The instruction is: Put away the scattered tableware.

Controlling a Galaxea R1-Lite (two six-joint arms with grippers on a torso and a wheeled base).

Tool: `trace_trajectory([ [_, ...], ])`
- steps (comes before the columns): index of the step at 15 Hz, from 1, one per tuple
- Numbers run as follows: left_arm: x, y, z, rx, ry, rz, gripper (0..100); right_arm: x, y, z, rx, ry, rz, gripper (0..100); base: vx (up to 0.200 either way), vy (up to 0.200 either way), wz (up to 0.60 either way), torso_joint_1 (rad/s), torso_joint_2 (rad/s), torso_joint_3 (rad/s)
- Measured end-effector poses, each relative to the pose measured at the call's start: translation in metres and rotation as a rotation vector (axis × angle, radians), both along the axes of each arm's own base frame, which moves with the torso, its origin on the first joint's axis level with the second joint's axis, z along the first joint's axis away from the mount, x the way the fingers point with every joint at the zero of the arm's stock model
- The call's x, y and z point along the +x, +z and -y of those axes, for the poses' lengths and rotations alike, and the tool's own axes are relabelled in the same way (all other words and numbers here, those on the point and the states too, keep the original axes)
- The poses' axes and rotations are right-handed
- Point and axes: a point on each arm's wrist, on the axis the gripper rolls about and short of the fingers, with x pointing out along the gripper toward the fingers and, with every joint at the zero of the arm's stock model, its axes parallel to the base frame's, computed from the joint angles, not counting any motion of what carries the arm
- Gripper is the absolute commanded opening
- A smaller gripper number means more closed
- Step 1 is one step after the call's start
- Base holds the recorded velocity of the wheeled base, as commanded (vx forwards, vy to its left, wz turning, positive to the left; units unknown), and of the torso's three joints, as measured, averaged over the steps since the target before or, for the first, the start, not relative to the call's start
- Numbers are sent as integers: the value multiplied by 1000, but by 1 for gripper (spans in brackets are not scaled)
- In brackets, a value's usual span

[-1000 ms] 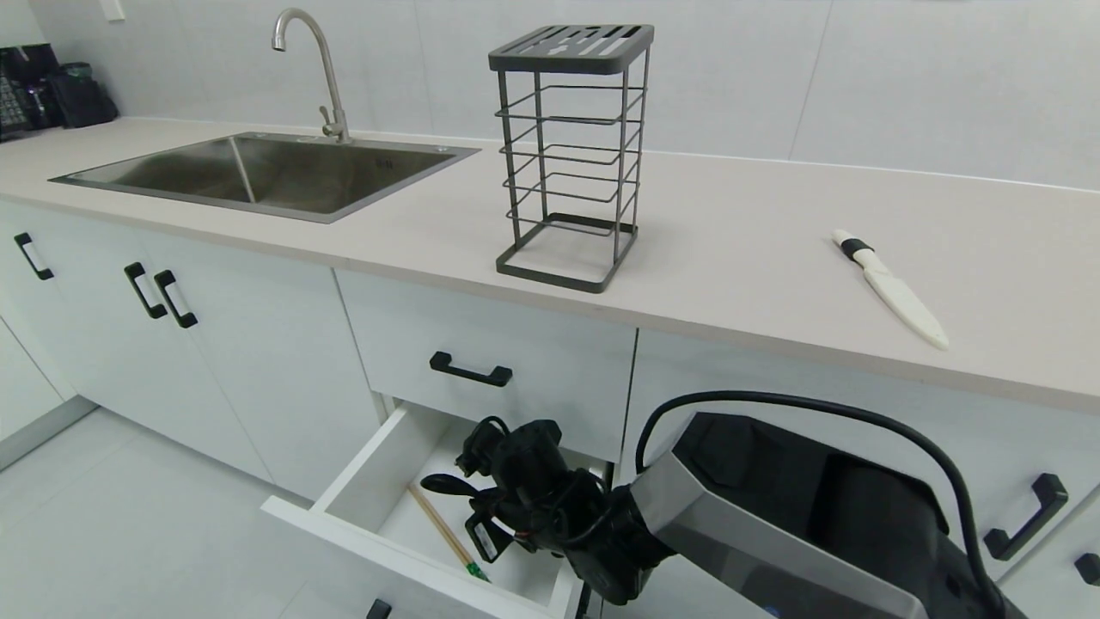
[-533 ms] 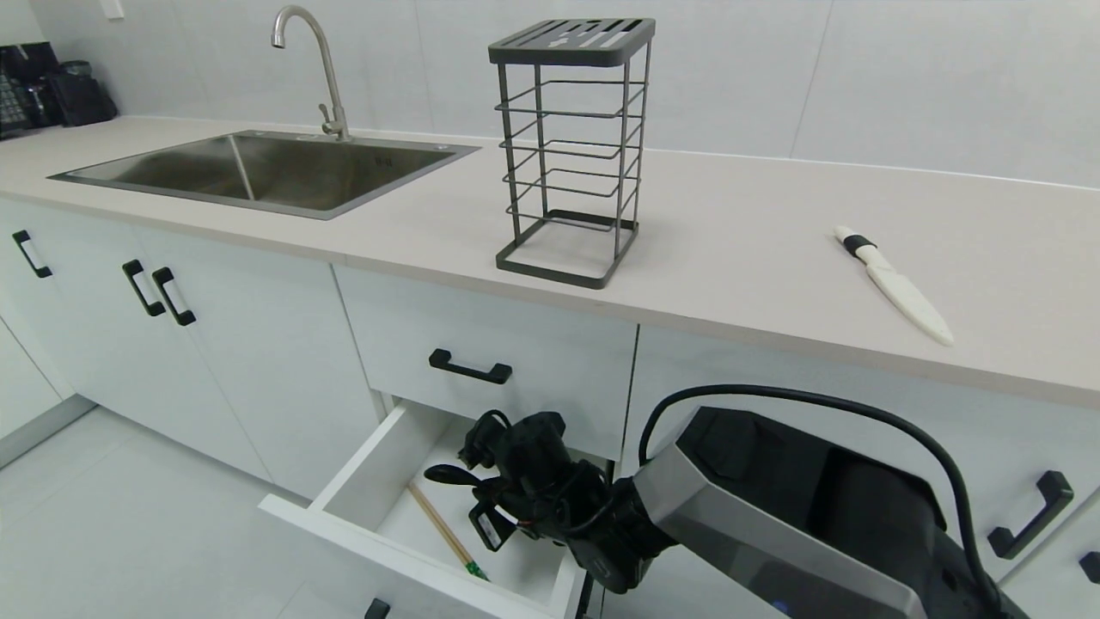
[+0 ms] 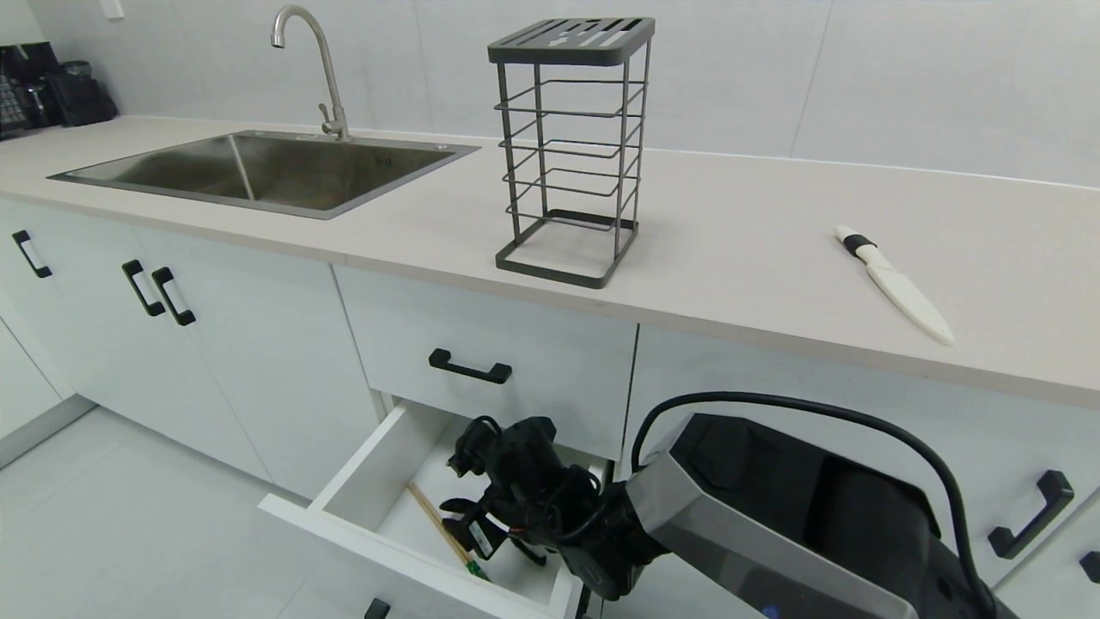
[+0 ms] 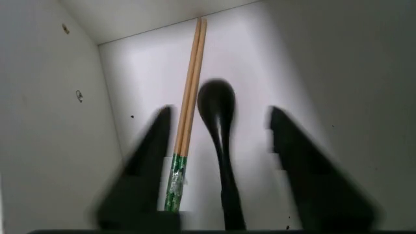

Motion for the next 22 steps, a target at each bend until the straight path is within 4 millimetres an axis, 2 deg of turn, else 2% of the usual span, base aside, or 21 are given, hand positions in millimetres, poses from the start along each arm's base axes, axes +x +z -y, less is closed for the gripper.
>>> trace_trajectory([
  [4,0,0,0,0,0,0,100,-3,4,-5,22,12,30,100,0,0,0,0,0,0],
  [7,0,0,0,0,0,0,100,-9,21,-10,55,26,53,100,0,0,0,0,0,0],
  [12,0,0,0,0,0,0,100,-49,87,1,123,78,90,100,0,0,0,0,0,0],
  [15,0,0,0,0,0,0,100,-85,131,30,145,111,113,100,0,0,0,0,0,0],
  [19,0,0,0,0,0,0,100,-134,151,102,150,105,131,100,0,0,0,0,0,0],
  [22,0,0,0,0,0,0,100,-156,175,137,213,103,165,100,0,0,0,0,0,0],
])
